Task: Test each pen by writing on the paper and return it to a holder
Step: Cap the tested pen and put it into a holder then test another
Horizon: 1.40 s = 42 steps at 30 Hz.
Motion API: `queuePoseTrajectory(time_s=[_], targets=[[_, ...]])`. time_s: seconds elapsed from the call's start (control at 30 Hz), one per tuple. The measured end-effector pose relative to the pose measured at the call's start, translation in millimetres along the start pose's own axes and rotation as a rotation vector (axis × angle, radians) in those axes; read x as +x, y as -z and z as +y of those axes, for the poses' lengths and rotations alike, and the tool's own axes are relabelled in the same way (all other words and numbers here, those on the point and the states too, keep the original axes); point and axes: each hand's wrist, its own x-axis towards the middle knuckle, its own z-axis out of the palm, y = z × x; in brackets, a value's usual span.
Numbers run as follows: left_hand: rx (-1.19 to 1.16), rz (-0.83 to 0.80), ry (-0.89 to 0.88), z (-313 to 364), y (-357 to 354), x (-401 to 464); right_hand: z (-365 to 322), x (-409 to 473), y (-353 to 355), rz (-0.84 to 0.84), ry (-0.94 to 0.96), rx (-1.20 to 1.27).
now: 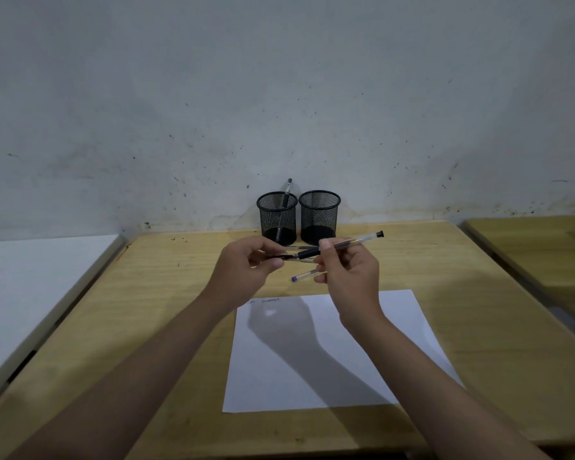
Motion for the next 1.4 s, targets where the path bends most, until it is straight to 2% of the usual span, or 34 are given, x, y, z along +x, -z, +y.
queuePoseTrajectory(time_s=[0.33, 0.43, 0.77, 1.0, 1.13, 1.17, 1.2, 1.3, 1.33, 1.4], targets=[[-0.038, 0.042, 0.027, 1, 1, 1, -1, 0, -4, 0.061, 0.046, 0.069], [-0.054, 0.054, 0.010, 3, 0, -1, 0, -1, -7, 0.032, 0.060, 0.054], [-0.077, 0.155, -0.171, 18, -1, -6, -8, -3, -13, -0.045, 0.051, 0.178], [-0.006, 0.190, -0.279, 8, 2, -2, -6, 2, -23, -0.077, -0.035, 0.253], [0.051, 0.199, -0.211, -3, 8, 13, -14, 13, -23, -0.204, -0.281, 0.016], [0.058, 0.211, -0.172, -7, 10, 18, -17, 16, -22, -0.237, -0.267, -0.074], [0.072, 0.215, -0.139, -10, 13, 24, -18, 21, -21, -0.244, -0.145, -0.177], [0.137, 0.169, -0.120, -14, 19, 36, -22, 39, -18, -0.238, 0.526, -0.585], [0.142, 0.150, -0.133, -14, 20, 39, -22, 48, -19, -0.275, 0.615, -0.719], [0.142, 0.126, -0.176, -12, 20, 45, -22, 65, -22, -0.403, 0.523, -0.804]])
